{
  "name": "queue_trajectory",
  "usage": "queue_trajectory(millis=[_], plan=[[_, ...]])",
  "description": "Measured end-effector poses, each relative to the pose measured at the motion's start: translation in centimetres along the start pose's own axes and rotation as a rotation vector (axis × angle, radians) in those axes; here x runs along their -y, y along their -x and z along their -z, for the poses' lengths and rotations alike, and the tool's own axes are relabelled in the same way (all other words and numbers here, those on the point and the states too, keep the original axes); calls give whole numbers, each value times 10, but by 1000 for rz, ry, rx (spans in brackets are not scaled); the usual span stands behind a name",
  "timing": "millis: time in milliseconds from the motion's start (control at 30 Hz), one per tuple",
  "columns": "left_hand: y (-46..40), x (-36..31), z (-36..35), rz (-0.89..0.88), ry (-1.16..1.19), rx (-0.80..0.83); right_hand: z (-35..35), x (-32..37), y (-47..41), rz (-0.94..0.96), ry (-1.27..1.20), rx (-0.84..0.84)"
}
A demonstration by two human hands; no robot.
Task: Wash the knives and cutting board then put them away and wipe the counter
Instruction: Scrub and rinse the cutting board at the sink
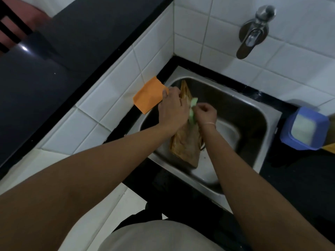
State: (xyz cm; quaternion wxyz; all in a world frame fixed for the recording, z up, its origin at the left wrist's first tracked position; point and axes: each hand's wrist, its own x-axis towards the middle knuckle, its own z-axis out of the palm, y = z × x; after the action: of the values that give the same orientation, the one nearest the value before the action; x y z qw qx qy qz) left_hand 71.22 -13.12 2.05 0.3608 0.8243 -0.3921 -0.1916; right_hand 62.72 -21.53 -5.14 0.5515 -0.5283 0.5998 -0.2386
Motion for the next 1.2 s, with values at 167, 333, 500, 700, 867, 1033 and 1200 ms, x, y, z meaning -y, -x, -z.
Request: queue_trajectory(millis=[167,333,500,700,867,1033,1200], plan=[[-2,4,0,-8,9,-22,-5,-2,-30,118,68,-4],[-4,12,-6,-39,71,-59,19,-99,-14,-315,289,34],[-6,15,-6,-36,43,-75,20,-131,29,-470,241,-9],[-7,12,-3,-10,5,-61,-12,-43,6,-99,-55,-48],[-6,15,-5,-12,25,-63,-19,-17,-44,61,3,-51],[-8,16,-8,-20,104,-85,13,-90,-39,-257,340,80],[-8,17,-12,-29,125,-102,34,-160,19,-583,367,245]])
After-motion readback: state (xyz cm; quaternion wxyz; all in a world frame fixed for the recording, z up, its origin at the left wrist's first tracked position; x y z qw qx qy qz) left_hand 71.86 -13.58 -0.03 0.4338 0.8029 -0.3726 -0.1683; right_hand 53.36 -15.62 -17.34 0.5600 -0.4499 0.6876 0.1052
